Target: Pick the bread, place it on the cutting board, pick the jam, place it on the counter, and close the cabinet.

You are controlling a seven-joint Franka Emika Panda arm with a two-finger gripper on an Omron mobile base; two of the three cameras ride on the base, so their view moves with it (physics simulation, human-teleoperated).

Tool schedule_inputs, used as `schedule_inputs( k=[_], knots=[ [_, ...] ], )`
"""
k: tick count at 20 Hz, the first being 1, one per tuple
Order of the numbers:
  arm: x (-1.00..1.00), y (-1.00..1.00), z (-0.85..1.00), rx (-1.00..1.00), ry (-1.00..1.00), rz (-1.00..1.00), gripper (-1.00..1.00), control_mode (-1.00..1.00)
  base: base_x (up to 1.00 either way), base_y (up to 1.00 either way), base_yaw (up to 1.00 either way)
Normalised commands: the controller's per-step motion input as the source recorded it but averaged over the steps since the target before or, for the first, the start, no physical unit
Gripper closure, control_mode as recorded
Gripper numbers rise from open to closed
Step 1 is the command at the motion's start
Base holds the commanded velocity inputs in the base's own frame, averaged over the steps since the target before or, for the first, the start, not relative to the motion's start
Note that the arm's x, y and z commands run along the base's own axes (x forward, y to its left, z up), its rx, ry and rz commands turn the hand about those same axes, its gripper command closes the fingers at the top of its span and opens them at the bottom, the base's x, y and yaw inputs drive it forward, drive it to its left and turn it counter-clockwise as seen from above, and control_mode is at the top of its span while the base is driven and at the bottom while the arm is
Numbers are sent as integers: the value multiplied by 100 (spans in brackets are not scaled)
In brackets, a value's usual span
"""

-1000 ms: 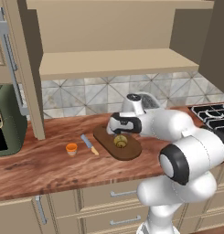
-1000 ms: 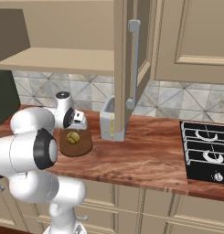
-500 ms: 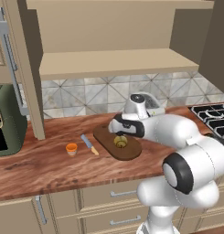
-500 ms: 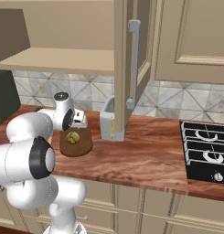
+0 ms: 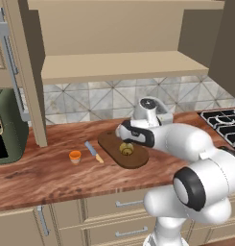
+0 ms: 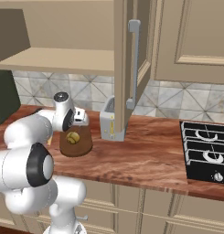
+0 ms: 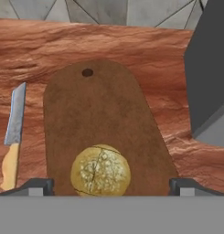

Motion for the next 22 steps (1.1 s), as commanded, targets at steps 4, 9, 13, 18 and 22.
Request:
schedule_inputs(
  k=[4, 9, 13, 18, 22],
  knots=[
    [0, -13, 14, 0, -5, 0, -100, -100, 0, 0, 0],
    [0, -17, 16, 0, -3, 0, -100, -100, 0, 0, 0],
    [0, -14, 13, 0, -5, 0, -100, -100, 0, 0, 0],
    [-4, -14, 10, 0, -3, 0, -100, -100, 0, 0, 0],
    [-4, -27, 8, 0, -3, 0, -100, -100, 0, 0, 0]
  ],
)
